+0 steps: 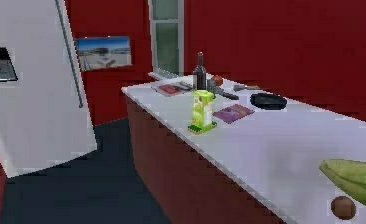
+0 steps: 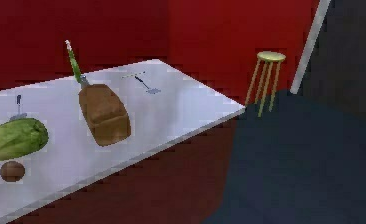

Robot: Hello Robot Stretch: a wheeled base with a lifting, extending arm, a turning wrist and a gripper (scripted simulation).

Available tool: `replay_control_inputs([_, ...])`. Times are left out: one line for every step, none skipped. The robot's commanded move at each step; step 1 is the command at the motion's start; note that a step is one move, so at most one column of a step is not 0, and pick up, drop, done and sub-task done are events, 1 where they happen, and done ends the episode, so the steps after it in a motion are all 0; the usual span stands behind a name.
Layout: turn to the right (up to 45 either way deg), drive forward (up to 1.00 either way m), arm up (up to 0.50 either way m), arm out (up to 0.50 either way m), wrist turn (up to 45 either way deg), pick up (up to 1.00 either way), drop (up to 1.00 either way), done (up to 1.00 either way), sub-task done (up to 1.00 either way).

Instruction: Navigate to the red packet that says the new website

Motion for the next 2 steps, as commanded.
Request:
replay_control_inputs([9.0, 0.00, 0.00, 0.00, 0.0, 0.00, 0.00, 0.00, 0.00])
replay_control_inputs([0.0, 0.00, 0.00, 0.00, 0.0, 0.00, 0.00, 1.00, 0.00])
